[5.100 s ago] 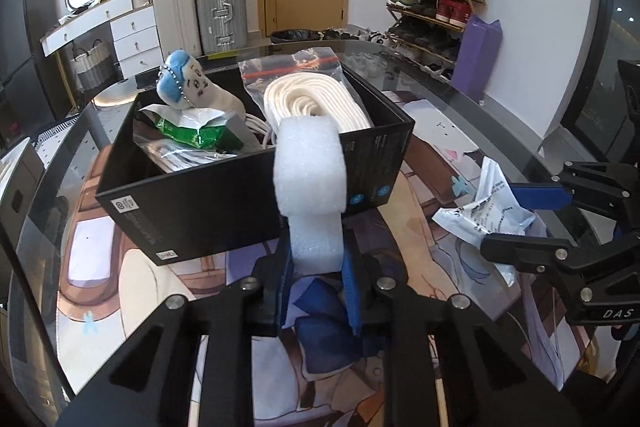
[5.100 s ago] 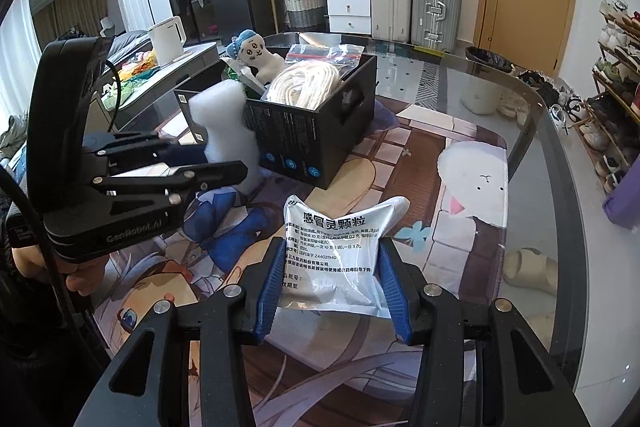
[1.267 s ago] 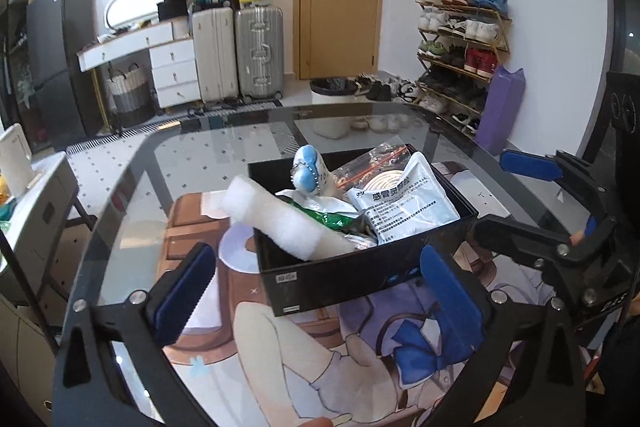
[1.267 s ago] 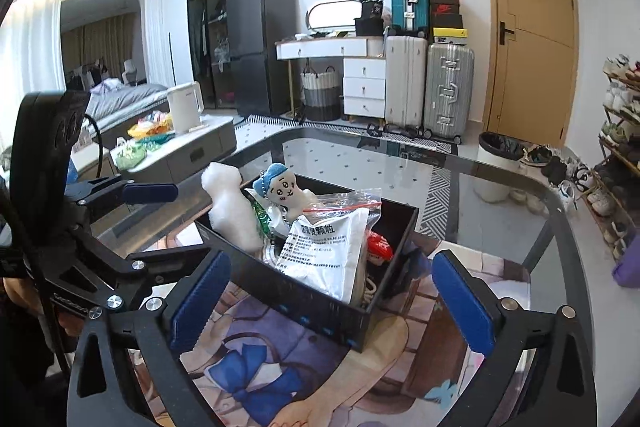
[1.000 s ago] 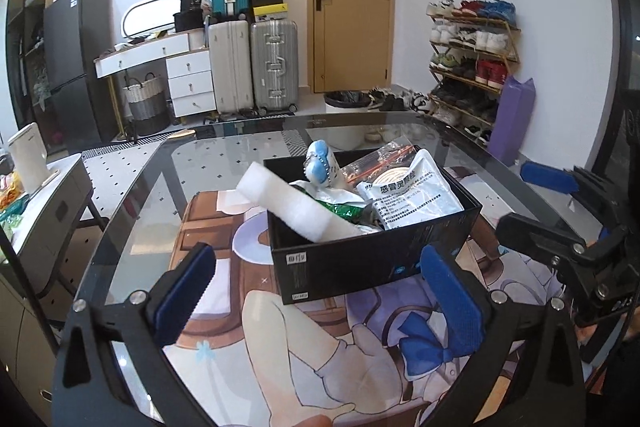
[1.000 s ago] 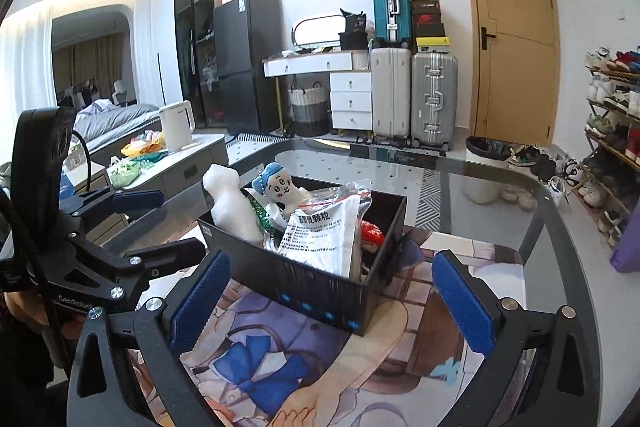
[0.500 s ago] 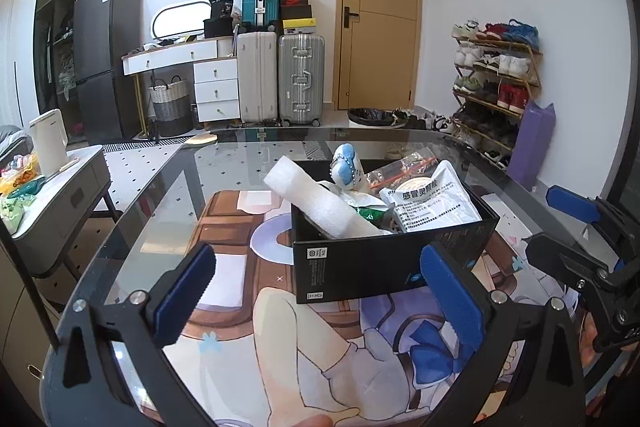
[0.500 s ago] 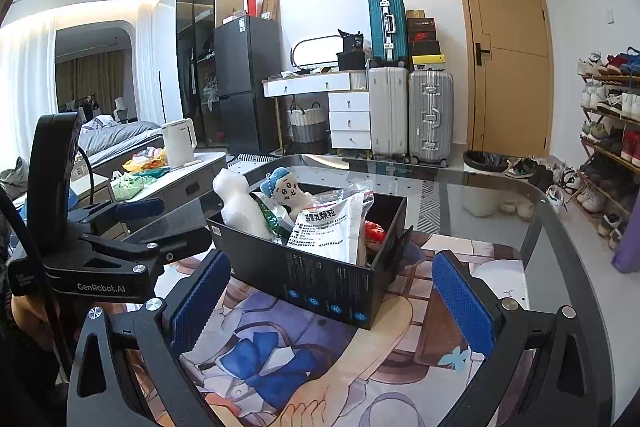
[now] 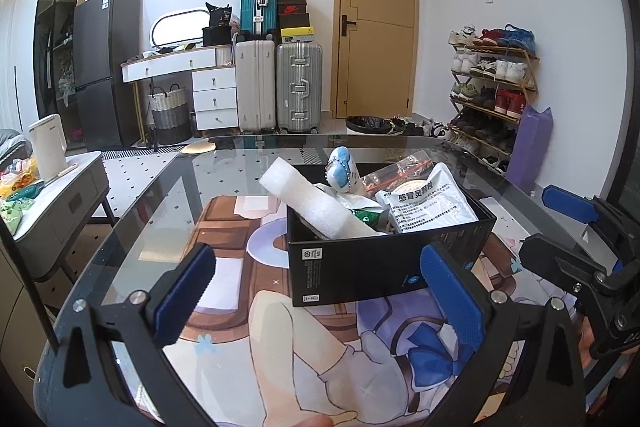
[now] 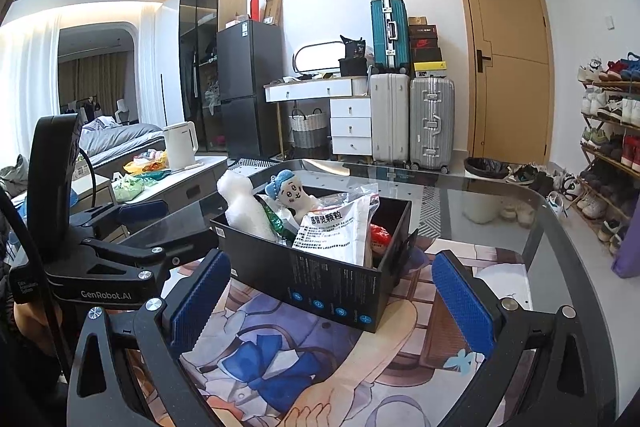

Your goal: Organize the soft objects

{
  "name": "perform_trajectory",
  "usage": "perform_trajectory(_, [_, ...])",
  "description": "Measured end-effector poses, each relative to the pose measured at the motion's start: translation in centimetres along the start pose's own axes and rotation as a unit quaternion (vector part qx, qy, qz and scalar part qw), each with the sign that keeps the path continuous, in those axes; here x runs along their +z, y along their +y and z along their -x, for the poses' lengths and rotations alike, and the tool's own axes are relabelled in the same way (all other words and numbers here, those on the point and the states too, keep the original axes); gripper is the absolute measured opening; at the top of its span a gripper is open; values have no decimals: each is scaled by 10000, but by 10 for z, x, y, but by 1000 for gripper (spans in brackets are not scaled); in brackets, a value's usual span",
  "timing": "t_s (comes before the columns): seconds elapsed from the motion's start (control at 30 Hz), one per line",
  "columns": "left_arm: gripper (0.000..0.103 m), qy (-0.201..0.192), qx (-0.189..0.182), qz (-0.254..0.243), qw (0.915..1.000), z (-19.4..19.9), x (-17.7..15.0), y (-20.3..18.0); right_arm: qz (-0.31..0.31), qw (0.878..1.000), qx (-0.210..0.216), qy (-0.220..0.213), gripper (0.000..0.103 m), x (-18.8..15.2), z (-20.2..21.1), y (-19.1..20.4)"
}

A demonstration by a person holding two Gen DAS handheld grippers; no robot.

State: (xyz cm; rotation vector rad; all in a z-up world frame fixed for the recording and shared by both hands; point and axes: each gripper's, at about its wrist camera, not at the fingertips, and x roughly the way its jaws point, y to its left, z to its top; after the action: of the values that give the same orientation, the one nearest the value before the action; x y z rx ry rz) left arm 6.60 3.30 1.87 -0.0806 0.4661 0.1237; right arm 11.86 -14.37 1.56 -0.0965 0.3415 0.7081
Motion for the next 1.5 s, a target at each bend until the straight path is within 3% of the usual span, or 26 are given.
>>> perform_trajectory(1.5, [103, -102, 147, 60, 9998, 4, -3, 4, -46, 9999, -57, -121, 102, -1, 6, -4])
